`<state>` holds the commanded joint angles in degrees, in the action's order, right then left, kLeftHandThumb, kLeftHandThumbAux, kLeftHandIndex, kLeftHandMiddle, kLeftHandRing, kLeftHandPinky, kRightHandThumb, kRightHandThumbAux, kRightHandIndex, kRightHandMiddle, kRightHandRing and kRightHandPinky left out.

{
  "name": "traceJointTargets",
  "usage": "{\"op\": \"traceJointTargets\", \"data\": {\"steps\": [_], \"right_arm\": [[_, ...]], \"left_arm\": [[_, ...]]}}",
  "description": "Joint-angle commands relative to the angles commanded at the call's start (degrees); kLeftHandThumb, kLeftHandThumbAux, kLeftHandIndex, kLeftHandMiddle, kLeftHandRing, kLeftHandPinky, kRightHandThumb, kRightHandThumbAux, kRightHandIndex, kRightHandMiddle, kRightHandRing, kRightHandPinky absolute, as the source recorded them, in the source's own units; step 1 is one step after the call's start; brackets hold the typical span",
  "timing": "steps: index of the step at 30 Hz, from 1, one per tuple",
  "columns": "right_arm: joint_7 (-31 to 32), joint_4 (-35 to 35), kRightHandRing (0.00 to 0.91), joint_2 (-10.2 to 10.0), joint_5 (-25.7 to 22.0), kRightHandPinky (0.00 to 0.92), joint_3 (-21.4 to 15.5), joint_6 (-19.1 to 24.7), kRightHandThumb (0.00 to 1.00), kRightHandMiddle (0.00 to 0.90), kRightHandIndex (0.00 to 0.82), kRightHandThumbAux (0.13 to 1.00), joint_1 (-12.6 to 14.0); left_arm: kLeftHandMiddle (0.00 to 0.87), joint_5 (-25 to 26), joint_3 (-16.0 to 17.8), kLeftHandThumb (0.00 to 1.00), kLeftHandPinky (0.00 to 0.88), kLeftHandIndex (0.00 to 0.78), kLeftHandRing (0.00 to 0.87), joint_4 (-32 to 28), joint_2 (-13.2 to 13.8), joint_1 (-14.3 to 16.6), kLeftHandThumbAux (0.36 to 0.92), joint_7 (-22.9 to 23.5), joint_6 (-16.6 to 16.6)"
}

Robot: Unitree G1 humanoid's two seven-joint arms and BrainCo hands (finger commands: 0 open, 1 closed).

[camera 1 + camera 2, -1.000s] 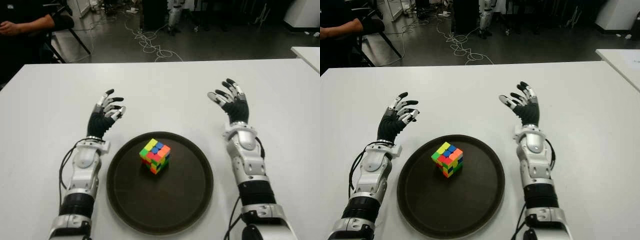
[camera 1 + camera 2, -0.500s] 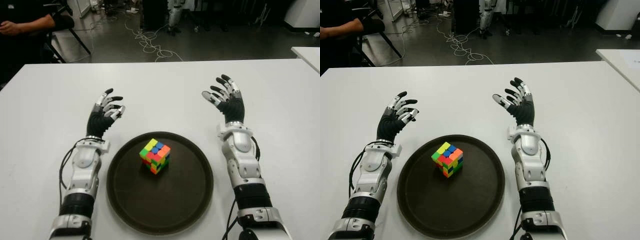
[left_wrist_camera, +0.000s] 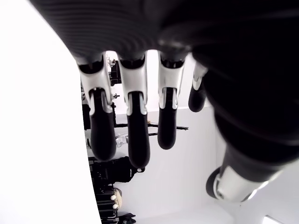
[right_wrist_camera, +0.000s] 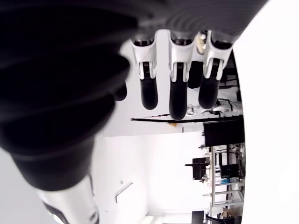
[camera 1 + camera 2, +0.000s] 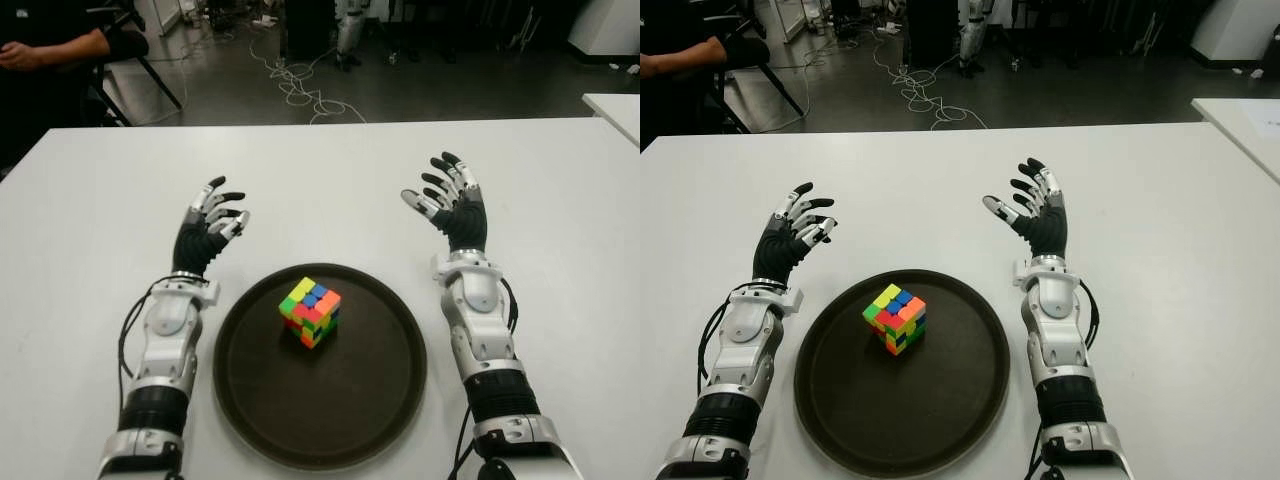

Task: Pick up the Rubik's Cube and put it in the plate

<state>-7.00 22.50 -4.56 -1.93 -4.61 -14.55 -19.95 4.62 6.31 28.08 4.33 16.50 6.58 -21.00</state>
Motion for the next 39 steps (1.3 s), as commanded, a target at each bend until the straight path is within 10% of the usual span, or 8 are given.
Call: {"op": "traceJointTargets", "data": {"steps": [39], "right_arm": [[-0.54,-4.80,0.229,-0.38,0.03,0.248,0.02,3.37,0.090,0.221,0.167,0.832,2.33]], "left_arm": [[0.245,-1.47,-0.22,0.416,0.390,0.132,0.313,-0.80,0.12,-0.40,0.725,-1.47,-0.16]]}}
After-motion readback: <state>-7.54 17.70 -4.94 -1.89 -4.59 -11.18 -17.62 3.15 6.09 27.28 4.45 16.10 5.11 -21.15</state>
